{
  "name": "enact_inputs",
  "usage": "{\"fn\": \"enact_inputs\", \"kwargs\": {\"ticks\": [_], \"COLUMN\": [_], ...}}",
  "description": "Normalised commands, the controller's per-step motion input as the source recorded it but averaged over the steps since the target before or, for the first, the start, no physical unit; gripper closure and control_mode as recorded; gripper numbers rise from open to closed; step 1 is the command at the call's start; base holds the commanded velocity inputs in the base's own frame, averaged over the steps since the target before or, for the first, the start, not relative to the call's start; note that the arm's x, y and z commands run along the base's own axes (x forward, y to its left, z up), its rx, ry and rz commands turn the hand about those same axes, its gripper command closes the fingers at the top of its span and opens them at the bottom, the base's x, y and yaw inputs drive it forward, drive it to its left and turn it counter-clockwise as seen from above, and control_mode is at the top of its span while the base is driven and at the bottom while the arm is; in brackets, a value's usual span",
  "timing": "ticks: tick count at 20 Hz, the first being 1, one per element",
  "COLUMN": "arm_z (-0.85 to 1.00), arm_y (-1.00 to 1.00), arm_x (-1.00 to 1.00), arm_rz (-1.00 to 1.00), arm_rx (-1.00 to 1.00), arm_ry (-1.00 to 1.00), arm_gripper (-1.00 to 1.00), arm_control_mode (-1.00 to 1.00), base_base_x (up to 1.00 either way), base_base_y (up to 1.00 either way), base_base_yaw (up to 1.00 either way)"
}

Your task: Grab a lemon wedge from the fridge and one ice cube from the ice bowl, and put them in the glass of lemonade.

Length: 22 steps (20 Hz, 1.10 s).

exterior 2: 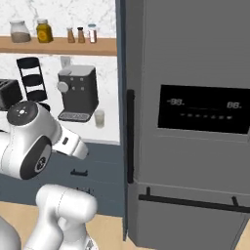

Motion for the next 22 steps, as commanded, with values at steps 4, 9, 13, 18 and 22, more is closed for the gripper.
{"fn": "enact_inputs", "kwargs": {"ticks": [4,9,13,18,22], "arm_z": [0.00,0.00,0.00,0.00,0.00], "arm_y": [0.00,0.00,0.00,0.00,0.00], "arm_x": [0.00,0.00,0.00,0.00,0.00], "arm_rz": [0.00,0.00,0.00,0.00,0.00], "arm_rx": [0.00,0.00,0.00,0.00,0.00], "arm_ry": [0.00,0.00,0.00,0.00,0.00], "arm_gripper": [-1.00,-1.00,-1.00,-1.00,-1.00], "arm_control_mode": [1.00,1.00,1.00,1.00,1.00], "base_base_x": [-0.03,-0.25,-0.11,-0.08,-0.35], "base_base_y": [-1.00,-0.58,0.36,0.62,-0.04], "base_base_yaw": [0.03,0.03,0.00,0.00,-0.01]}}
